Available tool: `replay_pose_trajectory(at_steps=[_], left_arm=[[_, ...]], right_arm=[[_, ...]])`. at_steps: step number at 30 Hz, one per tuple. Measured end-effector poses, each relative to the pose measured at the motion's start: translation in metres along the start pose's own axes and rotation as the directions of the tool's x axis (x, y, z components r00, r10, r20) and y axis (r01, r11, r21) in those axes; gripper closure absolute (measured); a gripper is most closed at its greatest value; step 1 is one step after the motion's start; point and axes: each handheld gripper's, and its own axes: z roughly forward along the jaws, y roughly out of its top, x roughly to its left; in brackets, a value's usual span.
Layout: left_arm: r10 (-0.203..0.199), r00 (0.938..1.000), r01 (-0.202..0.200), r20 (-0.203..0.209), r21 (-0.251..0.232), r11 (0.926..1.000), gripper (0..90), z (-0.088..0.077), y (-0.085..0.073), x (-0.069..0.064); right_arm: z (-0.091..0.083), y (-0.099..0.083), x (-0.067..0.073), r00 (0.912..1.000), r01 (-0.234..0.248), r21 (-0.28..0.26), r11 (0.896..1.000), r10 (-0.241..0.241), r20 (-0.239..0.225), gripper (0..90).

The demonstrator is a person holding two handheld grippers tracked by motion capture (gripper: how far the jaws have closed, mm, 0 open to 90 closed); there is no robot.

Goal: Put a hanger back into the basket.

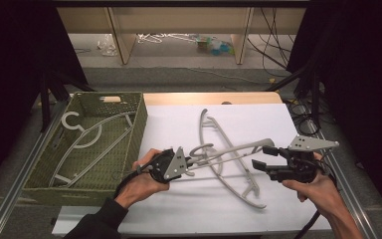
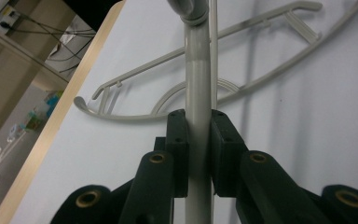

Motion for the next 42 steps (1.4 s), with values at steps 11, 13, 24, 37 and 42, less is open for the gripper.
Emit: replay_pose_trajectory(at_steps=[11,13,24,37,42], left_arm=[[-0.289,0.9564,0.291,0.044,-0.057,0.9551,79.4,-0.030,0.004,0.033],[-0.315,0.9474,0.318,0.058,-0.065,0.9458,79.5,-0.036,0.005,0.036],[-0.467,0.8721,0.486,0.145,-0.138,0.8632,79.5,-0.077,0.010,0.063],[-0.470,0.8805,0.473,0.058,-0.159,0.8664,79.4,-0.148,0.023,0.101],[-0.486,0.8724,0.474,-0.050,-0.153,0.8669,79.5,-0.173,0.003,0.120]], right_arm=[[0.010,-0.020,0.010,0.9987,-0.017,0.070,0.997,0.020,-0.046,33.6],[0.014,-0.025,0.012,0.9989,-0.012,0.068,0.998,0.015,-0.044,33.6],[0.021,-0.034,0.020,0.9979,-0.002,0.116,0.993,0.009,-0.063,33.4],[0.026,-0.038,0.022,0.9963,-0.004,0.121,0.993,0.014,-0.084,30.4],[0.028,-0.039,0.024,0.9949,0.004,0.125,0.992,0.009,-0.100,25.5]])
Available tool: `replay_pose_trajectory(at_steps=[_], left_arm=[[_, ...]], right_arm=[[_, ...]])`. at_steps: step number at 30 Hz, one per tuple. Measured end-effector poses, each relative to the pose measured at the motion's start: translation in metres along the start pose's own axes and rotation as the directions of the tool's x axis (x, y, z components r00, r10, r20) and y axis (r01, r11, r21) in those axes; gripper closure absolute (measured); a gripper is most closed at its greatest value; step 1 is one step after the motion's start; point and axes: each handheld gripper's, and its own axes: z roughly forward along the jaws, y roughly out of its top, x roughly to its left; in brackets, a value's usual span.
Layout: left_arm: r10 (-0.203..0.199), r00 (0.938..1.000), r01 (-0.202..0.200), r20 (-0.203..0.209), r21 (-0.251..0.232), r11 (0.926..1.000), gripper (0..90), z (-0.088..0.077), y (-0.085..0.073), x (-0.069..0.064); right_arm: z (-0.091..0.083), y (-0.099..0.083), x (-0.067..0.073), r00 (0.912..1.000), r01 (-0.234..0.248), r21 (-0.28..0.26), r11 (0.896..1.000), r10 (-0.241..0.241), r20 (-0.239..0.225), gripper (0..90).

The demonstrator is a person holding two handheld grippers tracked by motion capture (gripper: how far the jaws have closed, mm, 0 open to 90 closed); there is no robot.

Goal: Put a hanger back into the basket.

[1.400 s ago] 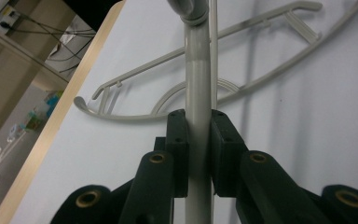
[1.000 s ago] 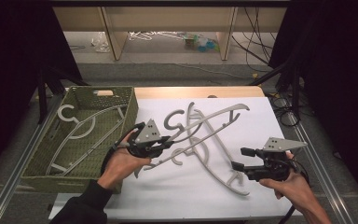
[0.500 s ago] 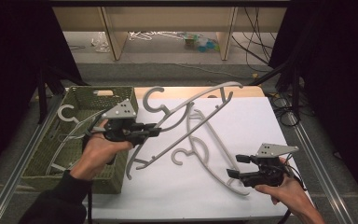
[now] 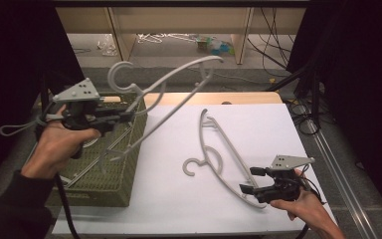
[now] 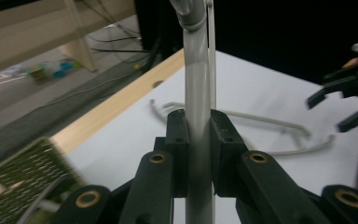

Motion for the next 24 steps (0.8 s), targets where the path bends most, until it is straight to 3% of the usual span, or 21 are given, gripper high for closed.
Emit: replay_pose_trajectory(at_steps=[5,9,13,16,17,18,20,21,22,23,24], left_arm=[[-0.014,0.9960,0.016,-0.088,0.027,0.9995,79.5,-0.015,-0.016,0.029],[-0.014,0.9869,0.025,-0.161,0.068,0.9974,79.5,-0.024,-0.034,0.049],[-0.028,0.9803,0.045,-0.195,0.082,0.9957,79.5,-0.030,-0.054,0.068],[0.008,0.9759,0.021,-0.218,0.128,0.9916,79.5,-0.035,-0.066,0.081],[-0.016,0.9736,0.045,-0.228,0.121,0.9917,79.5,-0.036,-0.072,0.083],[0.012,0.9736,0.025,-0.228,0.157,0.9872,79.5,-0.039,-0.076,0.088],[-0.008,0.9708,0.046,-0.240,0.152,0.9872,79.5,-0.040,-0.083,0.091],[-0.001,0.9703,0.041,-0.242,0.158,0.9865,79.5,-0.041,-0.087,0.094],[0.023,0.9670,0.027,-0.254,0.191,0.9813,79.5,-0.043,-0.091,0.097],[0.006,0.9638,0.045,-0.267,0.184,0.9819,79.5,-0.042,-0.094,0.097],[0.016,0.9642,0.039,-0.265,0.202,0.9785,79.5,-0.044,-0.097,0.099]], right_arm=[[0.003,-0.001,0.002,0.9998,-0.017,0.025,1.000,0.017,-0.004,22.9],[0.005,-0.001,0.001,0.9999,-0.011,0.022,1.000,0.011,0.002,22.7],[0.004,-0.001,0.001,0.9998,-0.017,0.034,0.999,0.017,0.008,22.7],[0.005,-0.002,0.001,0.9999,-0.017,0.026,1.000,0.017,0.002,22.7],[0.004,-0.001,0.001,0.9999,-0.016,0.037,0.999,0.016,0.007,22.8],[0.004,-0.001,0.001,0.9998,-0.019,0.040,0.999,0.019,0.003,22.8],[0.005,-0.002,0.001,0.9998,-0.019,0.027,0.999,0.019,0.003,22.9],[0.005,-0.002,0.001,0.9998,-0.019,0.026,0.999,0.018,0.004,22.9],[0.006,-0.002,0.000,0.9998,-0.018,0.026,0.999,0.018,0.004,22.9],[0.006,-0.002,0.000,0.9998,-0.018,0.027,0.999,0.018,0.005,22.9],[0.006,-0.002,0.000,0.9998,-0.020,0.027,0.999,0.020,0.006,22.9]])
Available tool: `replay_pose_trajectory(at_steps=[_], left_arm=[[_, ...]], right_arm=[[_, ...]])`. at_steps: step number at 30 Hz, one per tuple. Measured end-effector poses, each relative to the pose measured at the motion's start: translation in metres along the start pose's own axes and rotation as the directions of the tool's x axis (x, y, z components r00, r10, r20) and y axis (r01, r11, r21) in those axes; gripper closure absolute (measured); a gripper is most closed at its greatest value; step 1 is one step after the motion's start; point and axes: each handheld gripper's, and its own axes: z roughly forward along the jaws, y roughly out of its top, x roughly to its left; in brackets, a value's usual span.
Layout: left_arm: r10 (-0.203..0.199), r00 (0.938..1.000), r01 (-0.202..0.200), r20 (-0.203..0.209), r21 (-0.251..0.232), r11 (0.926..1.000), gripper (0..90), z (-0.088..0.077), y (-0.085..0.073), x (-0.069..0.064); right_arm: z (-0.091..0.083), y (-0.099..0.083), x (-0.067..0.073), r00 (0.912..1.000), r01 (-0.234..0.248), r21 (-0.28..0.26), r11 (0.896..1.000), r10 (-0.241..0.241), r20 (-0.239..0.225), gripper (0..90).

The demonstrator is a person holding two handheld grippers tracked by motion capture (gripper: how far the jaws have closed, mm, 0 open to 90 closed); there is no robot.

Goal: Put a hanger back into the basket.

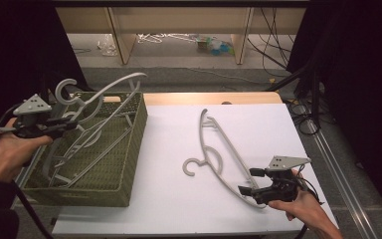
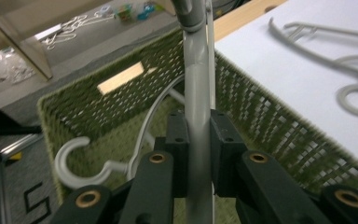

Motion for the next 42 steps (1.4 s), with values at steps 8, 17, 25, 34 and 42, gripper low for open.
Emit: replay_pose_trajectory(at_steps=[8,17,25,34,42], left_arm=[[0.013,0.9999,-0.013,-0.006,0.072,0.9973,79.5,0.005,-0.021,0.008],[-0.045,0.9990,0.045,-0.009,0.103,0.9936,79.5,0.019,-0.044,0.018],[0.008,0.9982,-0.017,0.060,0.141,0.9898,79.4,0.037,-0.055,0.021],[-0.141,0.9887,0.131,0.050,0.162,0.9781,79.0,0.063,-0.068,0.016],[-0.166,0.9839,0.175,-0.066,0.164,0.9708,73.4,0.072,-0.077,0.027]], right_arm=[[0.000,0.000,0.001,0.9999,-0.009,0.007,1.000,0.009,-0.007,22.9],[0.000,0.000,0.000,1.0000,-0.007,0.008,1.000,0.007,-0.004,23.0],[0.001,-0.001,0.000,0.9999,-0.005,0.017,1.000,0.006,-0.009,23.3],[0.002,-0.002,0.000,1.0000,-0.001,0.020,1.000,0.001,-0.006,23.5],[0.003,-0.003,0.000,0.9999,-0.011,0.029,1.000,0.011,-0.011,23.5]])
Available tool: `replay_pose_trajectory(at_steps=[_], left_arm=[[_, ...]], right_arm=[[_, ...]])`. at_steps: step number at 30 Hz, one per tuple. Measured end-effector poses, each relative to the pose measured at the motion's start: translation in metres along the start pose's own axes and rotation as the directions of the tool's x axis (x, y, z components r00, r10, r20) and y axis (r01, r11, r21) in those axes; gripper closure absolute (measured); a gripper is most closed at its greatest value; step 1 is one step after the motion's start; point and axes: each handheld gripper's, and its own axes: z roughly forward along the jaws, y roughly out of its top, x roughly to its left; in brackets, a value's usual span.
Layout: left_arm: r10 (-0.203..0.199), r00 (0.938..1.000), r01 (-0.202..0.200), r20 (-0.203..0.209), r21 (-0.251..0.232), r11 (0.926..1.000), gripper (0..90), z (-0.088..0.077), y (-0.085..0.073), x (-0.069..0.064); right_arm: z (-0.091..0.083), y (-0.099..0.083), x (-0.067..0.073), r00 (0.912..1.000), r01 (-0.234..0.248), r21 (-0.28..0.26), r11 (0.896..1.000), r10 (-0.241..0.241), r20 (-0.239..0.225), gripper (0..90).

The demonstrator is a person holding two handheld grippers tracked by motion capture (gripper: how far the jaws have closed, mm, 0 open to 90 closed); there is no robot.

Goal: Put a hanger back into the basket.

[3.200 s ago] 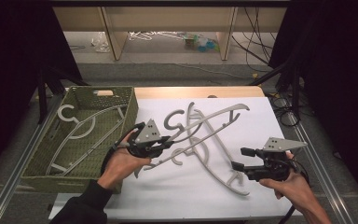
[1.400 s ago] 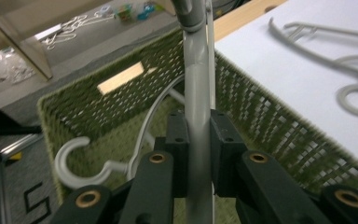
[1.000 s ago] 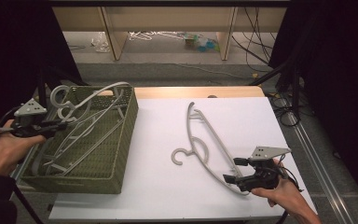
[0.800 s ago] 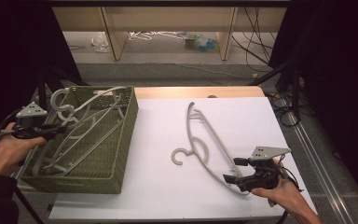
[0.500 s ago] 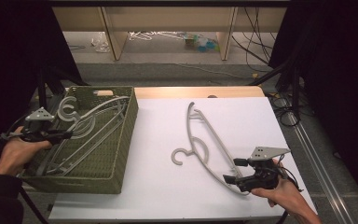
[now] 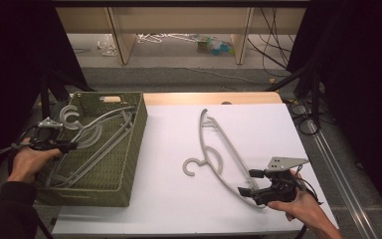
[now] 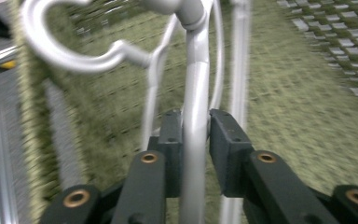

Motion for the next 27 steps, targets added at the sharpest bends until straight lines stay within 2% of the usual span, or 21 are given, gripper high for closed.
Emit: replay_pose_trajectory(at_steps=[1,3,4,5,6,7,8,10,11,12,13,14,15,17,18,19,21,22,25,26,27], left_arm=[[0.009,1.0000,-0.009,-0.002,0.008,0.9999,72.6,0.001,-0.001,0.003],[-0.031,0.9992,0.032,-0.025,0.015,0.9994,70.7,0.002,-0.003,0.005],[-0.025,0.9988,0.027,-0.043,0.056,0.9981,69.8,0.001,-0.003,0.006],[-0.007,0.9987,0.010,-0.050,0.060,0.9981,66.6,0.001,-0.003,0.009],[-0.038,0.9970,0.041,-0.068,0.055,0.9976,63.8,0.000,-0.005,0.009],[-0.028,0.9966,0.033,-0.078,0.064,0.9974,60.9,-0.002,-0.005,0.010],[-0.057,0.9940,0.063,-0.093,0.063,0.9960,59.7,-0.003,-0.006,0.010],[-0.090,0.9873,0.098,-0.130,0.051,0.9939,54.4,-0.006,-0.006,0.007],[-0.060,0.9907,0.065,-0.122,0.040,0.9971,52.6,-0.008,-0.005,0.009],[-0.092,0.9863,0.096,-0.137,0.018,0.9952,50.9,-0.010,-0.004,0.005],[-0.099,0.9841,0.102,-0.148,0.015,0.9947,49.1,-0.013,-0.004,0.002],[-0.132,0.9794,0.133,-0.153,-0.005,0.9911,47.2,-0.014,-0.003,-0.002],[-0.134,0.9799,0.131,-0.147,-0.030,0.9909,45.7,-0.018,-0.001,-0.008],[-0.133,0.9824,0.125,-0.132,-0.064,0.9901,41.1,-0.022,0.002,-0.014],[-0.145,0.9847,0.135,-0.096,-0.109,0.9849,38.6,-0.026,0.004,-0.021],[-0.150,0.9856,0.138,-0.079,-0.134,0.9813,33.9,-0.029,0.006,-0.027],[-0.134,0.9895,0.124,-0.054,-0.155,0.9800,31.7,-0.035,0.007,-0.036],[-0.145,0.9886,0.134,-0.041,-0.199,0.9708,30.2,-0.037,0.009,-0.047],[-0.122,0.9925,0.118,-0.001,-0.251,0.9608,26.0,-0.044,0.012,-0.067],[-0.122,0.9922,0.124,0.025,-0.268,0.9553,24.4,-0.047,0.013,-0.076],[-0.121,0.9922,0.125,0.029,-0.279,0.9523,22.2,-0.048,0.013,-0.081]], right_arm=[[0.000,0.000,0.000,1.0000,-0.001,0.001,1.000,0.001,0.000,23.5],[0.001,0.000,0.000,1.0000,0.009,-0.002,1.000,-0.009,0.001,23.5],[0.000,0.000,0.000,1.0000,0.001,0.001,1.000,-0.001,-0.001,23.5],[0.000,0.000,-0.001,1.0000,-0.001,-0.002,1.000,0.001,0.001,23.5],[0.000,0.000,-0.001,1.0000,-0.001,-0.001,1.000,0.001,0.001,23.5],[0.000,-0.001,-0.002,1.0000,0.001,0.001,1.000,-0.001,-0.005,23.5],[0.000,-0.001,-0.001,1.0000,0.000,0.000,1.000,0.000,0.000,23.5],[0.001,-0.001,-0.002,1.0000,0.000,0.002,1.000,0.000,0.001,23.4],[0.001,-0.001,-0.001,1.0000,-0.001,0.003,1.000,0.001,0.001,23.4],[0.002,-0.001,-0.001,1.0000,0.003,0.003,1.000,-0.003,-0.004,23.5],[0.002,-0.001,-0.001,1.0000,-0.001,0.003,1.000,0.001,-0.003,23.4],[0.002,-0.001,-0.001,1.0000,0.003,0.001,1.000,-0.003,0.000,23.4],[0.002,-0.001,-0.002,0.9999,0.015,-0.002,1.000,-0.015,0.002,23.4],[0.002,-0.001,-0.001,1.0000,0.000,0.000,1.000,0.000,0.000,23.3],[0.002,-0.001,-0.001,1.0000,-0.005,-0.001,1.000,0.005,0.005,23.2],[0.002,-0.001,-0.001,0.9999,-0.005,-0.001,1.000,0.005,0.009,23.0],[0.002,-0.001,-0.001,0.9999,-0.005,-0.003,1.000,0.005,0.008,22.9],[0.002,-0.001,-0.001,1.0000,-0.004,-0.003,1.000,0.005,0.006,22.8],[0.002,-0.001,-0.001,0.9998,-0.013,-0.008,1.000,0.013,0.014,22.4],[0.002,-0.001,-0.001,0.9998,-0.014,-0.008,1.000,0.014,0.015,22.2],[0.002,-0.001,-0.001,0.9998,-0.013,-0.009,1.000,0.013,0.015,22.1]])
